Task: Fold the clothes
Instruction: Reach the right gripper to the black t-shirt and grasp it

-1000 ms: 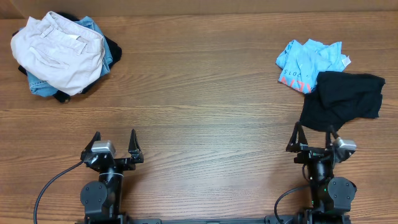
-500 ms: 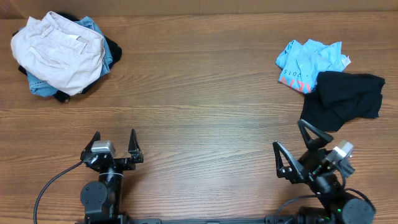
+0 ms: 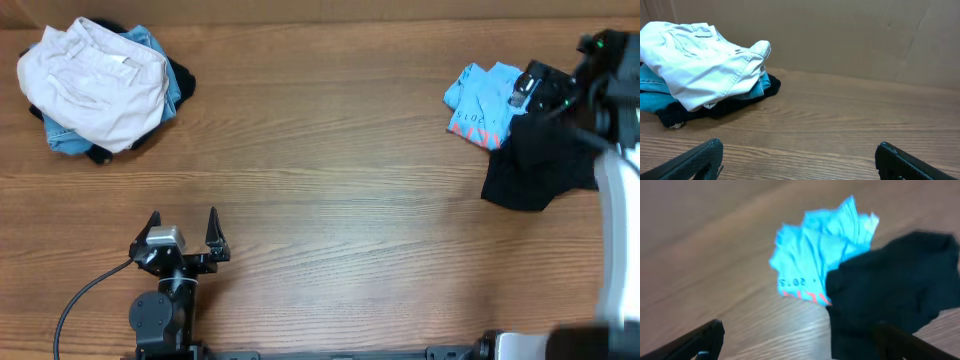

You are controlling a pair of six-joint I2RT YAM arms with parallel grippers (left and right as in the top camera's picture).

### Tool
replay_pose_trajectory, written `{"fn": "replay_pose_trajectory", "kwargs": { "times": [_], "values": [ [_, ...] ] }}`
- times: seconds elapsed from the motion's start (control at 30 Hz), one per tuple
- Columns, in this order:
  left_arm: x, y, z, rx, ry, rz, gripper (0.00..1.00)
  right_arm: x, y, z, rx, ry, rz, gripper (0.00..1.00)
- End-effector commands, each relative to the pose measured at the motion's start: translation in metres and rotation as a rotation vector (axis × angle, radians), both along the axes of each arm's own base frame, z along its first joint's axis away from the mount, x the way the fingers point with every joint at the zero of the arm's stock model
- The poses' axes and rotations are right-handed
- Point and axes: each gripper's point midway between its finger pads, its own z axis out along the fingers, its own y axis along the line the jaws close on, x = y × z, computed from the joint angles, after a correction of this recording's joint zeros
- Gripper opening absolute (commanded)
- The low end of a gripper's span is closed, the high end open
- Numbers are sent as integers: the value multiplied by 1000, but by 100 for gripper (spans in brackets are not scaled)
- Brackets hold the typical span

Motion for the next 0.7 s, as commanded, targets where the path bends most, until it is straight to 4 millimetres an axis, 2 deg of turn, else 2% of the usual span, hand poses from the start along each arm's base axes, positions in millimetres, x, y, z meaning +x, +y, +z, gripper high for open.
{"fn": "replay_pose_trajectory", "kwargs": {
  "times": [0.0, 0.1, 0.23, 0.4, 0.47, 0.53, 0.6, 0.67],
  "values": [
    [0, 2, 0, 18, -3, 6, 100, 20, -13, -46, -22, 123, -23, 100],
    [0, 2, 0, 18, -3, 6, 100, 31, -31, -81, -74, 192, -66, 100],
    [0, 2, 0, 18, -3, 6, 100, 42, -36, -103, -73, 211, -67, 100],
    [0, 2, 0, 18, -3, 6, 100, 30, -62, -125, -206, 317, -134, 89],
    [0, 2, 0, 18, -3, 6, 100, 25, -60, -137, -222, 374, -80, 84],
    [0, 2, 0, 18, -3, 6, 100, 24, -60, -140, -225, 388, -70, 80],
    [0, 2, 0, 18, -3, 6, 100, 22, -60, -142, -224, 395, -68, 68],
    [0, 2, 0, 18, -3, 6, 100, 20, -58, -154, -229, 430, -38, 72]
  ]
}}
